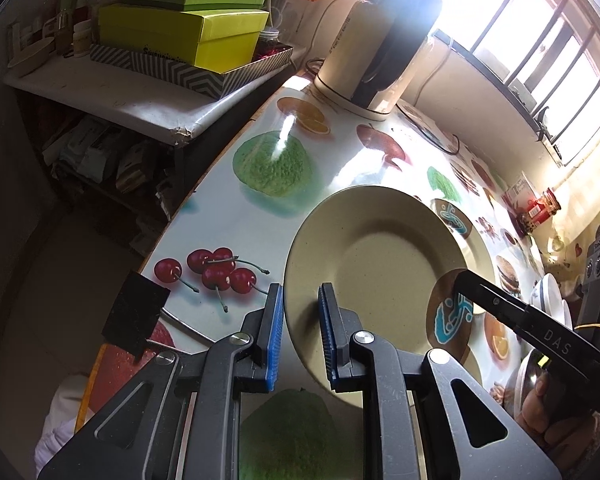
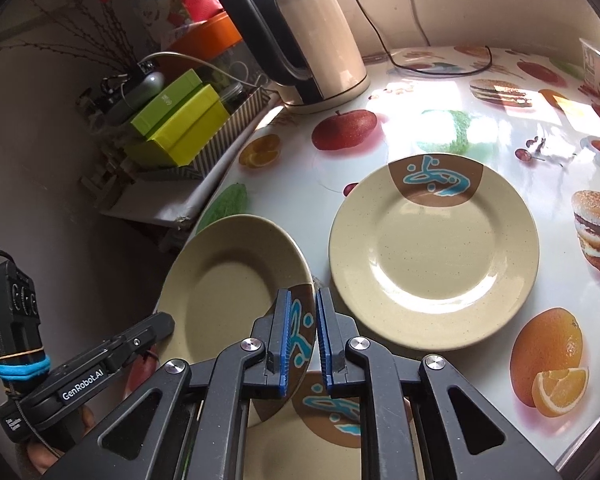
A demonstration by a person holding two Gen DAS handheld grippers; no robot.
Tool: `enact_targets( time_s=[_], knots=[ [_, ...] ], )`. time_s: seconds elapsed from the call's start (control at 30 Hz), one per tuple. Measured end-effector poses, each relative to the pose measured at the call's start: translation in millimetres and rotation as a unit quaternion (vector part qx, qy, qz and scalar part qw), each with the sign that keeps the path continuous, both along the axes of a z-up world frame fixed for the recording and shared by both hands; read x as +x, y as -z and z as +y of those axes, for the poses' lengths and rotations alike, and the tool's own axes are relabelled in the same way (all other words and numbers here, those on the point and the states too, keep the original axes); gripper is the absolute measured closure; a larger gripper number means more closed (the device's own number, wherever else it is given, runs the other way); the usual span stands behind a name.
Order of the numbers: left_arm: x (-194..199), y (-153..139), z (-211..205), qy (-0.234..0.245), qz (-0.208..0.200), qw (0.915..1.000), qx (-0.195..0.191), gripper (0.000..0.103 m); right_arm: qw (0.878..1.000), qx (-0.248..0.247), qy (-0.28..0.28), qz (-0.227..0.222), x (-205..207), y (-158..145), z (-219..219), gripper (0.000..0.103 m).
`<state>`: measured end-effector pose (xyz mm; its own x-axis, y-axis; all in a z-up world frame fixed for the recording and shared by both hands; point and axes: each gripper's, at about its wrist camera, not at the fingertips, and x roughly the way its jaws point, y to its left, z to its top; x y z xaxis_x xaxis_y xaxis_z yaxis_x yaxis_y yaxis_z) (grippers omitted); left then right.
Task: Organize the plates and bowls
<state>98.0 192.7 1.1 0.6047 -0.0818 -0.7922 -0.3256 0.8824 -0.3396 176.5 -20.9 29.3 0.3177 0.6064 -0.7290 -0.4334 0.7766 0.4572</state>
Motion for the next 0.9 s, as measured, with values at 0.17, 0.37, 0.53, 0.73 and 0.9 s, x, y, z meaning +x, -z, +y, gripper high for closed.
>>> enact_targets(
  time_s=[0.17,0.37,0.53,0.73,0.9],
  knots=[
    [-6.3,-5.4,-14.1,0.014,-0.007,0.9999,0.001,0.085,1.000,0.000,0.005,-0.008,-12.5,-8.2,-17.4,0.091],
    [-16.1,-5.5,-34.6,0.031,-0.004,0.9995,0.002,0.085,1.000,-0.001,0.016,-0.008,-27.1,-11.0,-43.1,0.091],
    [-24.4,-3.4,-49.7,0.042,-0.003,0.9991,0.002,0.085,1.000,0.001,0.024,-0.004,-37.9,-9.4,-62.5,0.091],
    [-33.7,2.8,-62.3,0.048,0.005,0.9988,0.002,0.085,1.000,-0.001,0.028,0.003,-50.3,-4.6,-76.9,0.091],
    [-39.4,7.5,-68.3,0.051,0.011,0.9986,0.001,0.085,1.000,-0.003,0.029,0.006,-57.8,-1.7,-83.9,0.091]
  ],
)
